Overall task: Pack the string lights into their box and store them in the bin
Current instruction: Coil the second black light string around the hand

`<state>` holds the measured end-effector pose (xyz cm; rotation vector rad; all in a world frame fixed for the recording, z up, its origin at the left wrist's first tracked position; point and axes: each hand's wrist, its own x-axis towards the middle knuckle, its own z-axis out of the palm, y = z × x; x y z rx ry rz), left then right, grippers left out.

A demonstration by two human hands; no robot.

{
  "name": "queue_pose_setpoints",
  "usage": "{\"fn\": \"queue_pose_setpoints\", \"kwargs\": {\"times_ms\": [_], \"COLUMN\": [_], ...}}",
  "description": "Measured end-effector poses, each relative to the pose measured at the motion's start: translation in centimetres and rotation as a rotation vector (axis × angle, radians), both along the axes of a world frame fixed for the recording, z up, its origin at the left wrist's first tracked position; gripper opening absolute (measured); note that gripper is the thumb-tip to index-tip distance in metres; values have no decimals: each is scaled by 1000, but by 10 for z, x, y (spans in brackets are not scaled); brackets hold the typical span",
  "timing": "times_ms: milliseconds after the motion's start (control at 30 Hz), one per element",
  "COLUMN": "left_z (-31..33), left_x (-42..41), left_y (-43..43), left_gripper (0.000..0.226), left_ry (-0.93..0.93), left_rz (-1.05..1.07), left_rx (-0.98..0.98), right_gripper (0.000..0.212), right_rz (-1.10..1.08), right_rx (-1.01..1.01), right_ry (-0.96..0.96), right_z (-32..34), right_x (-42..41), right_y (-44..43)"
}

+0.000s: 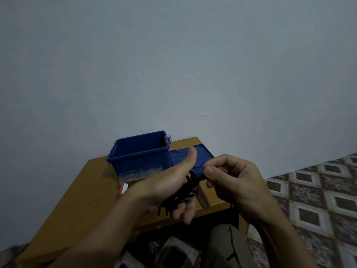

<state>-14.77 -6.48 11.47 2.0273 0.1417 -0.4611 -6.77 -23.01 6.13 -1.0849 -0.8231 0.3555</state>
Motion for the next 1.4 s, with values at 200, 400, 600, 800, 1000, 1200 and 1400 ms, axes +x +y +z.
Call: {"fn": "queue_pose_setpoints", "kwargs": {"times_ms": [200, 400, 600, 800, 1000, 1200, 1400], "left_z": [2, -4, -11, -11, -9, -8, 1], "left_x": [0, 4, 6, 6, 3, 1, 0], "left_y": [5, 16, 22, 24, 25, 23, 25], "left_gripper": [111, 81, 63, 59, 56, 56, 60], "left_ry": [23, 161, 87, 22, 10, -51, -169], "left_rz": [-120, -294, -312, -305, -334, -301, -269], "left_rx": [-125, -509, -650, -762, -900, -986, -1082], "right_gripper": [15, 12, 12, 13, 20, 30, 32], "right_rz": [3, 54, 56, 32, -42, -22, -15], "right_rx": [24, 22, 6, -64, -96, -204, -334], "right_ry": [7, -36, -43, -102, -122, -182, -268], "right_z": [-1, -4, -5, -8, -9, -13, -15], "right_x": [-1, 1, 5, 8, 9, 9, 11], "right_y": [5, 6, 2, 1, -1, 5, 6]}}
